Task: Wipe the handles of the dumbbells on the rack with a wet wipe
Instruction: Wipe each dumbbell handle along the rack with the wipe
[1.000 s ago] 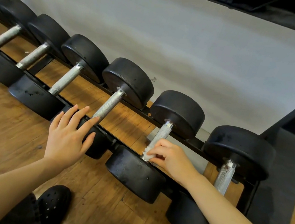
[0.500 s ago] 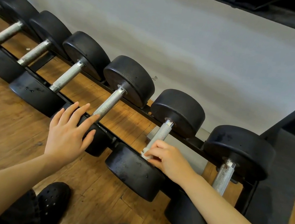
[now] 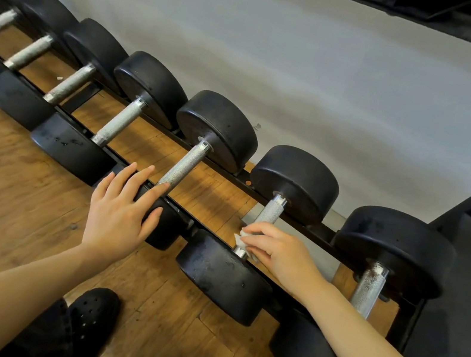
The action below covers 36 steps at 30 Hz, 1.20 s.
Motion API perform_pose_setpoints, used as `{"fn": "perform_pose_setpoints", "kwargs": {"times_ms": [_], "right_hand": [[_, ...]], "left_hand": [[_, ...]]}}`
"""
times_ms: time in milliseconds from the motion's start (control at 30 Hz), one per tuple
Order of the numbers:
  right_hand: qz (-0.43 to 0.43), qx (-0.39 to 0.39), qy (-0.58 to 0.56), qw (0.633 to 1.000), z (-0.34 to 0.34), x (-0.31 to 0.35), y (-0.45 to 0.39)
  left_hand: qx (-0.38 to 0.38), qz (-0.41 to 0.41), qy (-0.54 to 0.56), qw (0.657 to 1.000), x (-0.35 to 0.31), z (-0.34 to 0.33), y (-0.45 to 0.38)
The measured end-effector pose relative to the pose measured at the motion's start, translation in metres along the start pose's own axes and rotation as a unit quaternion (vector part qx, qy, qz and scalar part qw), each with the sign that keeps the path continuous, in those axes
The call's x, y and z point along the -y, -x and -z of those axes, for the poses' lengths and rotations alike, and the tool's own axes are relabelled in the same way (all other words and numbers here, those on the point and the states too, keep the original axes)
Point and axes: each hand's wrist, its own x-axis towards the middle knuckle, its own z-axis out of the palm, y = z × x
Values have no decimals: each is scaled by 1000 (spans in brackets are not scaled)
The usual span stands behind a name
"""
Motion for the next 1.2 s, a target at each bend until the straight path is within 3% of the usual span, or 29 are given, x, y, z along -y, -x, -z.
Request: {"fn": "perform_pose_setpoints", "kwargs": {"times_ms": [100, 233, 400, 633, 733, 867, 1033, 1200], "right_hand": [[35, 24, 21, 999, -1, 5, -3], [7, 20, 18, 1000, 1, 4, -6], [-7, 92, 8, 996, -2, 5, -6], [-25, 92, 1, 995, -1, 1, -8], [-31, 71, 18, 997, -1, -3, -8], [-37, -22, 80, 996, 2, -13, -9], [5, 36, 84, 996, -8, -6, -9], [-38, -44, 99, 993, -4, -12, -16]], "left_hand": [[5, 1, -2, 1000, 0, 0, 0], [6, 2, -2, 1000, -1, 1, 0], [4, 2, 1, 1000, -1, 2, -1], [0, -1, 0, 1000, -1, 2, -1], [2, -1, -2, 1000, -1, 1, -1], [2, 0, -3, 1000, -1, 0, -1], [4, 1, 1, 1000, 0, 0, -1], [11, 2, -1, 1000, 1, 0, 0]]}}
